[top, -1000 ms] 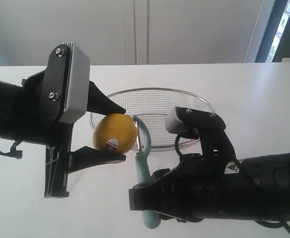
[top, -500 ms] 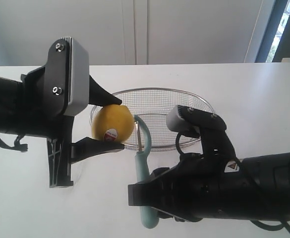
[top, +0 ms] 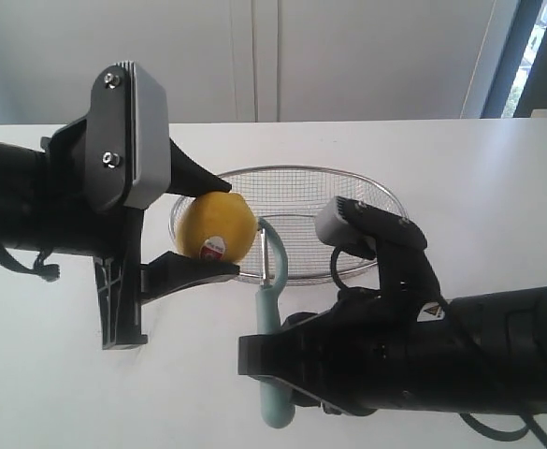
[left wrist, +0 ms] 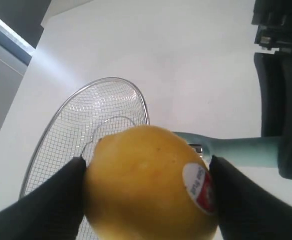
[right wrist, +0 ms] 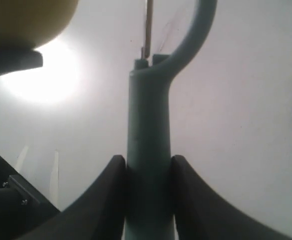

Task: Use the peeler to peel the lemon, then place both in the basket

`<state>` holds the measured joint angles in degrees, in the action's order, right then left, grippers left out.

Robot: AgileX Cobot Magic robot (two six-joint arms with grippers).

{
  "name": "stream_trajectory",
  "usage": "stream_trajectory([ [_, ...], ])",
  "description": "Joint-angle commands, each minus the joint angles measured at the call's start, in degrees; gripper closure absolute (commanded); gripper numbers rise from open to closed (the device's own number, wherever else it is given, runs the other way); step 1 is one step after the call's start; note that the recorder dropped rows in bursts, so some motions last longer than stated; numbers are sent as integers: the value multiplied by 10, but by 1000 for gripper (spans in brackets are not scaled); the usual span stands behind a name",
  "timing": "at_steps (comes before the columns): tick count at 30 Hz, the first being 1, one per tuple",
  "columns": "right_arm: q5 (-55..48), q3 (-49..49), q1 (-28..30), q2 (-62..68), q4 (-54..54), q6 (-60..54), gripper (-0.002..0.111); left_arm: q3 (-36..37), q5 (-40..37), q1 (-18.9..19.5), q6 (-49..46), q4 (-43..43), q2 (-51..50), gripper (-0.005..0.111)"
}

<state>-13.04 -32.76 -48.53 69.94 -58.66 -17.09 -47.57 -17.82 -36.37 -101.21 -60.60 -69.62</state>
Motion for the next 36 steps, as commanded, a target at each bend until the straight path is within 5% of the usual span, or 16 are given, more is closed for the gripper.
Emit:
stream_trajectory([
  [1,5,2,-1,10,-8,-6,108,-4,-11,-3,-15,-23,-19,107],
  [36,54,2,-31,-37,-21,-7,108,-4,-5,-3,-14,-23,-21,107],
])
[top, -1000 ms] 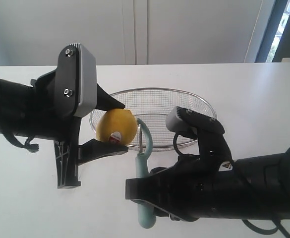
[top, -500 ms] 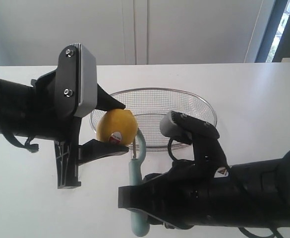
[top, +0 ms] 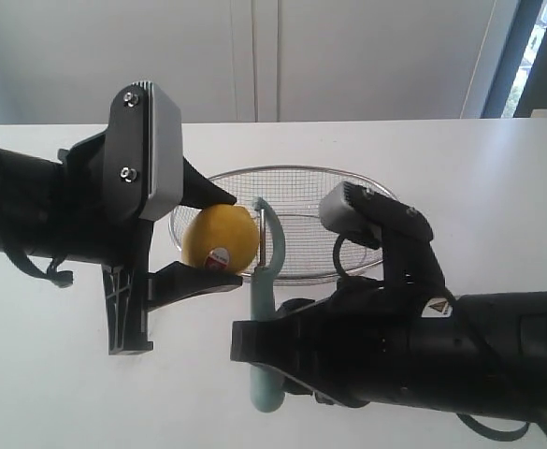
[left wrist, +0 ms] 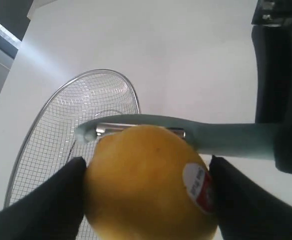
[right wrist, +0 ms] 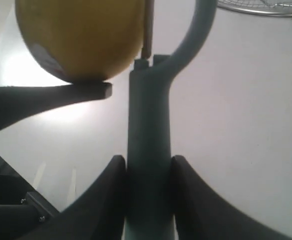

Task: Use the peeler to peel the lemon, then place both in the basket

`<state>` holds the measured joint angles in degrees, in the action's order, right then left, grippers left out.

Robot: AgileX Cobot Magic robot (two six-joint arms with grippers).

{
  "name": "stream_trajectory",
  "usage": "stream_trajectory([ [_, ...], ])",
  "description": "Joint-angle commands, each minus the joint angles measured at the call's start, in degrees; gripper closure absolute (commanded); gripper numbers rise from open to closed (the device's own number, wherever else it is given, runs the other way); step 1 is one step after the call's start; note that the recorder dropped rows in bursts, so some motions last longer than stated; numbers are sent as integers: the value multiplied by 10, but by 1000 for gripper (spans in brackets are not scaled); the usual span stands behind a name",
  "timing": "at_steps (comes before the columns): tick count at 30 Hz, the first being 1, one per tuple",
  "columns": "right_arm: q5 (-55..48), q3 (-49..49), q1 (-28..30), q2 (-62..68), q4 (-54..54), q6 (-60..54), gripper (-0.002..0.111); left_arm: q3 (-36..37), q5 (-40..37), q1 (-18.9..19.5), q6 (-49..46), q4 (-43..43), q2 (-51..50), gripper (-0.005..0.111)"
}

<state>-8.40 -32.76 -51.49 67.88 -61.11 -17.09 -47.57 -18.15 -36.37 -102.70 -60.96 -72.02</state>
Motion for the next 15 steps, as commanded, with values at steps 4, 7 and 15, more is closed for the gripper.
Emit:
stream_trajectory([
  [4,5,2,-1,-38,6,-7,108,-4,5,-3,5,-20,3,107],
  [7,4,2,-1,-53,13,-7,108,-4,5,-3,5,-20,3,107],
  [15,-2,2,-1,-79,21,-7,108,-4,5,-3,6,-20,3,107],
])
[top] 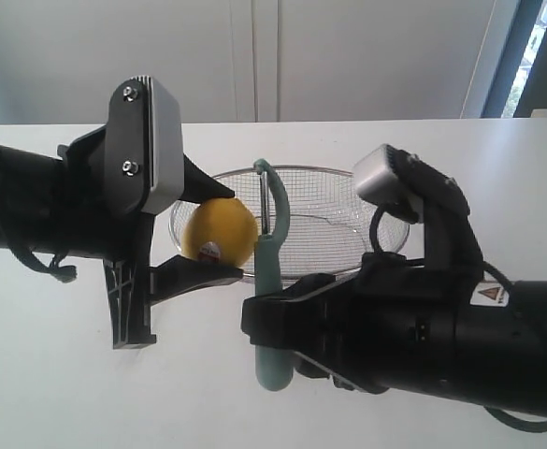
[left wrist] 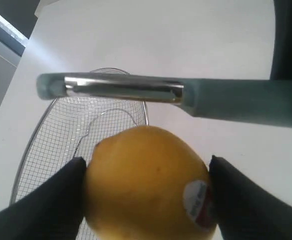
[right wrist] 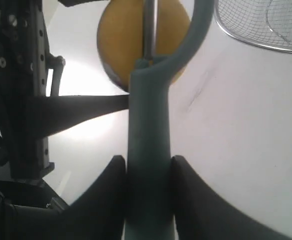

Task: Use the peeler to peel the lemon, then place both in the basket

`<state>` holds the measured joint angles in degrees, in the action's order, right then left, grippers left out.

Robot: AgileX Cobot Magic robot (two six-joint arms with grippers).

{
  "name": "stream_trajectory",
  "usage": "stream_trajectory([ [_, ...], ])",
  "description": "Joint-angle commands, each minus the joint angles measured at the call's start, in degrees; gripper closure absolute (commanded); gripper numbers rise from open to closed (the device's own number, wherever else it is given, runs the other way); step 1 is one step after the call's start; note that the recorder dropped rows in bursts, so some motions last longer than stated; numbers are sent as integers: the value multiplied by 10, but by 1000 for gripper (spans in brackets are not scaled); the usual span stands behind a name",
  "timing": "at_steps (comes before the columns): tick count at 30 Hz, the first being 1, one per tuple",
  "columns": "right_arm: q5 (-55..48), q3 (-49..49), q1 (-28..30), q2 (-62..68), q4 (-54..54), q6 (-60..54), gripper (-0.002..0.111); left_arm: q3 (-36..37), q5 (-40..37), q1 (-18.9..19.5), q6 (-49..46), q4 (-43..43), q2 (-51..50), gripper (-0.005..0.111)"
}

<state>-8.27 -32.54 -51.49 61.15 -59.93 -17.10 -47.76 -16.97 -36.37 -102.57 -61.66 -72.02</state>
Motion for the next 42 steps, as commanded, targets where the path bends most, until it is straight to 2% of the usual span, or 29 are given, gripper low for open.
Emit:
stream_trajectory([
  [1,-8,0,-1,-18,10,-7,108,-2,-7,-3,6,-13,3,107],
  [5,-16,0,-1,-57,18,-13,108,-2,-7,-3,6,-13,3,107],
  [11,-48,0,-1,-135,21,-87,108,-2,-7,-3,6,-13,3,107],
  [17,-54,1,0,-202,44,-86,108,-2,-6,-3,8,-13,3,107],
  [19,-25,19,1,-204,59,-67,108,-2,-6,-3,8,-13,3,107],
  [22,11,60,1,-190,59,-55,108,-2,-6,-3,9,-13,3,107],
  [25,64,127,1,-146,55,15,108,-2,-6,-3,12,-13,3,107],
  [27,65,135,1,-113,55,28,108,-2,-6,-3,12,-13,3,107],
  [33,83,126,1,-2,55,56,108,-2,-6,-3,12,-13,3,107],
  [42,55,29,0,126,57,44,108,-2,-6,-3,12,-13,3,107],
])
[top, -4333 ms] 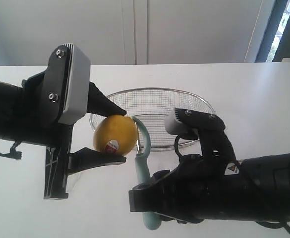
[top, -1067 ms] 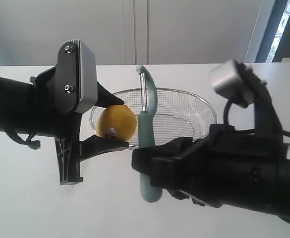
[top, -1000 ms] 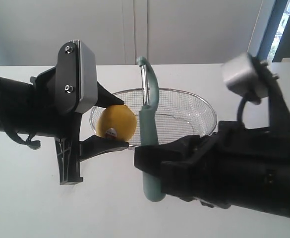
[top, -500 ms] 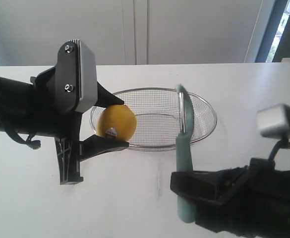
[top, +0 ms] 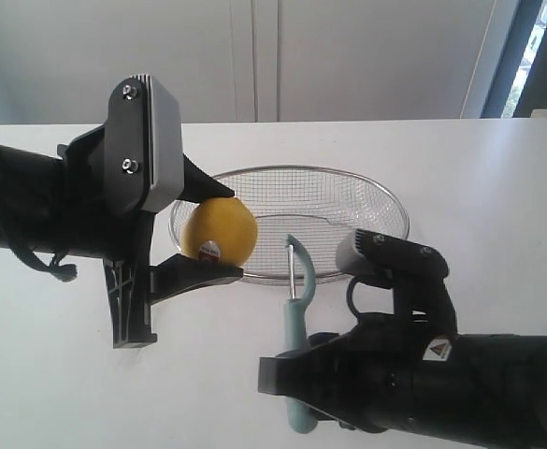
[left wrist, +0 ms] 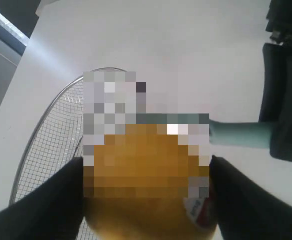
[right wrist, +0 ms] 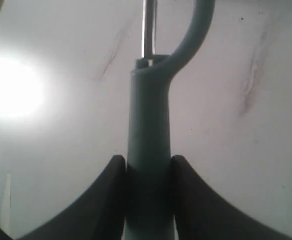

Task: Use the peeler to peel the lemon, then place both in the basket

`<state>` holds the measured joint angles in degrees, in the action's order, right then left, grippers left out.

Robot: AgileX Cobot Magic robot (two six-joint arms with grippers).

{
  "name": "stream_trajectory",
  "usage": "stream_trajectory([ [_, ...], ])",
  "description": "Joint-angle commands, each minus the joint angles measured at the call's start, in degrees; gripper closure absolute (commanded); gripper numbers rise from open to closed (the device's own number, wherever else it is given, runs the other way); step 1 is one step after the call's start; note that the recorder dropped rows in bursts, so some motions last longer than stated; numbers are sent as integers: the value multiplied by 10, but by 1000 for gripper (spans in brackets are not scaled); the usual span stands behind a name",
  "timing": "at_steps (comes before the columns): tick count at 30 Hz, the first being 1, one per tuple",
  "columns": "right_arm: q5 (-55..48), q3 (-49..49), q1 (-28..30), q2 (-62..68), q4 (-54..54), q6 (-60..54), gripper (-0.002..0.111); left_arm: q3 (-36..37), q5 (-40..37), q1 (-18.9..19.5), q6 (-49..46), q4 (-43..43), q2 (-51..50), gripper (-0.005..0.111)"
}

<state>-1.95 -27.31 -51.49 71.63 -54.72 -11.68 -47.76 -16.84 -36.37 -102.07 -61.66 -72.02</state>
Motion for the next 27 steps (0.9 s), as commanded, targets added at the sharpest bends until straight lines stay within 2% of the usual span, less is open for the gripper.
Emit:
stream_trajectory([
  [1,-8,-27,-1,22,4,-10,108,-2,-8,-3,7,-13,3,107],
  [27,-44,-35,-1,-50,2,-10,108,-2,-8,-3,7,-13,3,107],
])
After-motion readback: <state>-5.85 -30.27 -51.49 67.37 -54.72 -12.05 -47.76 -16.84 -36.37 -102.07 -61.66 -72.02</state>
